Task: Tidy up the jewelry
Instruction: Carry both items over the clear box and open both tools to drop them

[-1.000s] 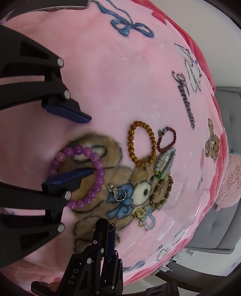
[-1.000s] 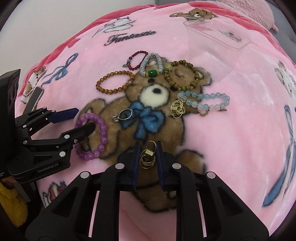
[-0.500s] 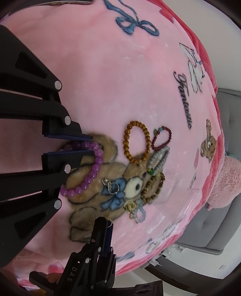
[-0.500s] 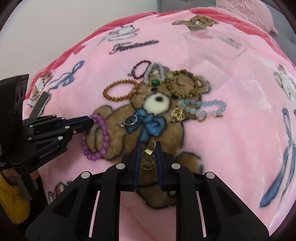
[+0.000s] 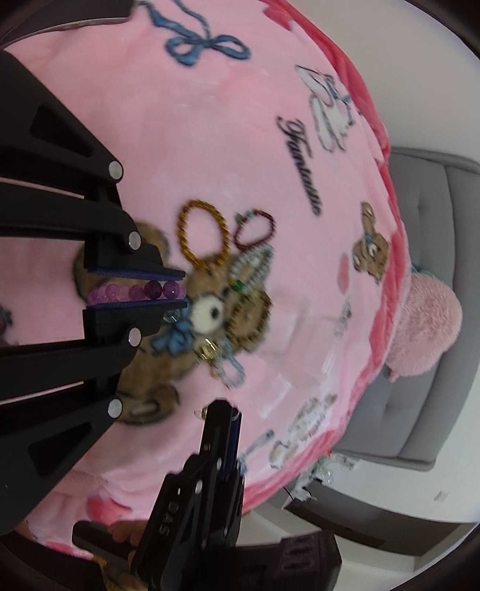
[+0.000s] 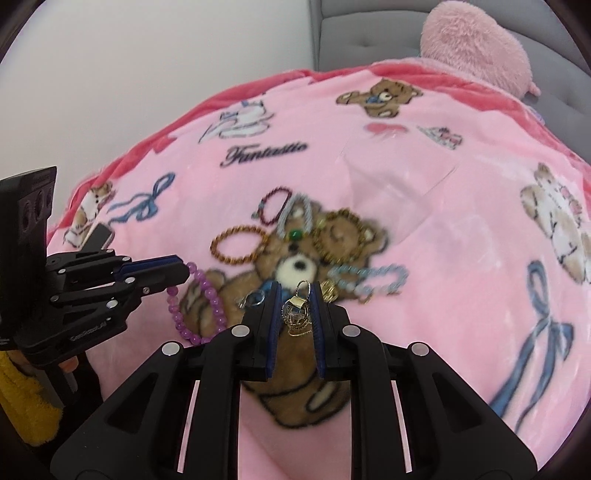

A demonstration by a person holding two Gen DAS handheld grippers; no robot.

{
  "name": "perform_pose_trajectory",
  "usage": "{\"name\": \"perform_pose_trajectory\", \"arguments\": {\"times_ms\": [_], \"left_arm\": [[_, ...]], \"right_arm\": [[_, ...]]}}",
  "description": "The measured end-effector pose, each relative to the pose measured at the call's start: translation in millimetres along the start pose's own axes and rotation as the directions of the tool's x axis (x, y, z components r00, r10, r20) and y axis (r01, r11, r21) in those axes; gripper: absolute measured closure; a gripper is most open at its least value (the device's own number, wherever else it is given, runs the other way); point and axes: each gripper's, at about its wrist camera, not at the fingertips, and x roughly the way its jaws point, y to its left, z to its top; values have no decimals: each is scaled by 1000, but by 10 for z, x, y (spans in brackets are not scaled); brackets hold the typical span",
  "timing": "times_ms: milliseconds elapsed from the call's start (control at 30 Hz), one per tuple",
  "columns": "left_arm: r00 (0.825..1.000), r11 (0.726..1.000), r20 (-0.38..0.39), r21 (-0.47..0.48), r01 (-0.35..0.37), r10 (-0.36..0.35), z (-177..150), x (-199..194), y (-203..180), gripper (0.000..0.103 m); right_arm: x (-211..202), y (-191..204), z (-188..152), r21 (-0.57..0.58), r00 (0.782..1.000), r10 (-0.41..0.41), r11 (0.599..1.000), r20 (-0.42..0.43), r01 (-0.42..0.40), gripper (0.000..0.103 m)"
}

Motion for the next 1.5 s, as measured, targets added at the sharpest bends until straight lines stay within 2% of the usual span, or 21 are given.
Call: {"name": "perform_pose_trajectory", "arguments": {"times_ms": [300,567,867,1000,1167,1500], "left_arm": [[993,996,108,78,35,-43,489,-143,-201,93],[974,985,204,161,63,-96,1125,-6,-347,93],[960,982,228,137,132,-161,1635,433,-373,93],[959,979,207,110,172,-192,1692,673,-326,93],[963,974,152,83,211,-221,1582,944,-285,93],[980,982,90,81,169,-176,1331,1272,-289,93]], "right_arm": [[-129,-208,321,-8,995,-43,999,95,44,88],[-157,-551,779,17,976,-89,996,199,87,88],[104,-879,1076,47,977,-100,995,190,92,88],[283,-942,1049,68,982,-106,993,155,96,88],[477,-960,945,58,990,-100,994,103,94,88],[707,-922,761,36,993,-119,992,21,118,88]]}}
